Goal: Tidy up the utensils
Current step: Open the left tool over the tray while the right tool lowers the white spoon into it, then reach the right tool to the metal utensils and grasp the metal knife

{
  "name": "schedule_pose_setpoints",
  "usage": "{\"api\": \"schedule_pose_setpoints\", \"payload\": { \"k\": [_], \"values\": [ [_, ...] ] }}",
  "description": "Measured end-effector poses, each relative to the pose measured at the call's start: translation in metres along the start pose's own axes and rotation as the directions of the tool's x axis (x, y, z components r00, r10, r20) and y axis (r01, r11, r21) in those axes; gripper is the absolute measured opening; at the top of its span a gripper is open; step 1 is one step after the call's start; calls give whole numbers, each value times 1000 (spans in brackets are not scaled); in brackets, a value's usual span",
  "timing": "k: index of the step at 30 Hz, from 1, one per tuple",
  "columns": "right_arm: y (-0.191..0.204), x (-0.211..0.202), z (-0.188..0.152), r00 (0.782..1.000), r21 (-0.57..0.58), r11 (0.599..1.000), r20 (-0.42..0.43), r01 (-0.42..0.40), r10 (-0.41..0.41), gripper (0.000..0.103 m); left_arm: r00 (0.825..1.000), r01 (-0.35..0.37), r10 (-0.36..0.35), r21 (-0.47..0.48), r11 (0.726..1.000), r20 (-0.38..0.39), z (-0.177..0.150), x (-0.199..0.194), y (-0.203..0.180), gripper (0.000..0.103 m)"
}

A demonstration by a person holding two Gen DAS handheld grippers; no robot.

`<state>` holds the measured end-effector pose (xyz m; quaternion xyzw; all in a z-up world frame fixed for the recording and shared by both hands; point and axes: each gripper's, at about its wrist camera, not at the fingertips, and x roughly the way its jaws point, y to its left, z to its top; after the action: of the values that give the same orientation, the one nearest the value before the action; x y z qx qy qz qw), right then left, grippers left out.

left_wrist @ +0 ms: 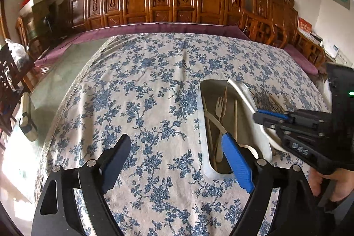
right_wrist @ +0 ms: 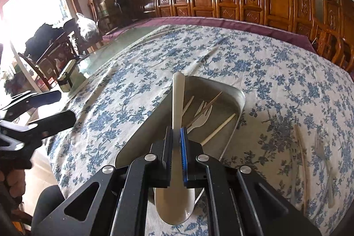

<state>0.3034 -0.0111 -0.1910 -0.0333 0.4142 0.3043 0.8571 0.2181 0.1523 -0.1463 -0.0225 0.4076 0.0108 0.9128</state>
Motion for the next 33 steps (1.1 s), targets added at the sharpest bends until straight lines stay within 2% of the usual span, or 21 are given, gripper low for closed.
{"api": "schedule_pose_setpoints", "payload": {
  "k": [7,15,18,24,27,28,33],
  "values": [
    [-8,19,7,1000,37,999,-13,15,-14,9,1000,6,-6,1,1000,-3,-1,0,0,82],
    [-14,22,13,1000,48,999,-3,-15,15,9,1000,3,-2,17,1000,-11,-4,2,-7,82],
    [-16,18,13,1000,53,998,3,-30,30,14,1000,5,-4,22,1000,-13,-6,2,-11,82],
    [-29,-18,3,999,0,1000,42,-26,26,15,1000,21,-21,38,999,-13,-6,-1,-25,82],
    [-46,-42,-9,999,-20,1000,48,-11,12,24,999,38,-37,51,998,-20,-5,1,-36,82],
    [-53,-49,-13,999,-22,1000,52,1,0,28,999,45,-44,59,997,-23,-5,2,-42,82],
    [-110,-87,-38,991,-15,993,62,120,-119,29,996,81,-78,89,993,-32,-1,8,-74,82]
  ]
}}
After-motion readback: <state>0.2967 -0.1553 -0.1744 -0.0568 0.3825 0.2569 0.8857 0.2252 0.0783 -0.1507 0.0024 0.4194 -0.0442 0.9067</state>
